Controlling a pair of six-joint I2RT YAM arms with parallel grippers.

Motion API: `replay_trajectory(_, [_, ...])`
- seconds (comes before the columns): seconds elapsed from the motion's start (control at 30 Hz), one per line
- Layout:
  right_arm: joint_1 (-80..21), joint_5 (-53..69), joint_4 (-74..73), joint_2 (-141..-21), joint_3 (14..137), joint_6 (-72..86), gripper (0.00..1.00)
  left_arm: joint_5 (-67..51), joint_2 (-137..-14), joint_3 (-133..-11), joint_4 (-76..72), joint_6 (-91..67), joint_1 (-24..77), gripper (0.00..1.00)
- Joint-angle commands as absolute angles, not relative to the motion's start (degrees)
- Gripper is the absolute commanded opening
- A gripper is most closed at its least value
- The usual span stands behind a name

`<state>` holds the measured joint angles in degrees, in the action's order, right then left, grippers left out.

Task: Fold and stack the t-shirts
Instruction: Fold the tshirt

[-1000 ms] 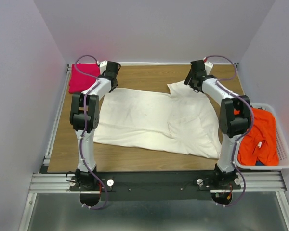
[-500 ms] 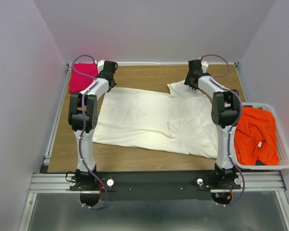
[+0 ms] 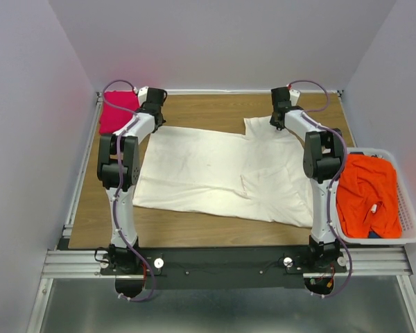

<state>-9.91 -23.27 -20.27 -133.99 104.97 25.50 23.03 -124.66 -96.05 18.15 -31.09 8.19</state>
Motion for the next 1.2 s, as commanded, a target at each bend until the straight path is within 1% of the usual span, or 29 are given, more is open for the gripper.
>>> replay_trajectory(0.0, [-9.32,-22.95,-21.80,-136.14,108.01,24.87,0.13,22.41,-121.99,-95.71,17.32,-31.02,6.15,0.00])
replay_trajectory(0.13, [-9.32,-20.66,-21.80,-136.23,110.82,24.79,0.09,21.97,-122.17,-96.59,17.40,-30.85,5.10,0.00])
replay_trajectory(0.37, [-9.23,-20.30,-21.88,-135.35,114.08,23.64,0.08,20.48,-123.48,-99.57,17.67,-30.85,3.43,0.00])
replay_trajectory(0.53, [-8.96,-20.30,-21.97,-132.81,112.94,23.91,0.08,19.16,-124.19,-101.25,18.02,-30.59,3.34,0.00])
replay_trajectory(0.83, [-8.88,-21.88,-21.88,-123.85,104.43,25.40,0.07,18.28,-122.44,-99.85,18.46,-31.38,3.34,0.00])
replay_trajectory(1.0, [-8.88,-21.89,-21.89,-117.96,99.06,26.63,0.06,16.61,-119.27,-96.07,17.67,-32.34,3.25,0.00])
replay_trajectory(1.17, [-8.88,-21.62,-21.97,-111.01,90.63,29.44,0.06,15.47,-114.88,-90.45,17.05,-34.10,3.16,0.00])
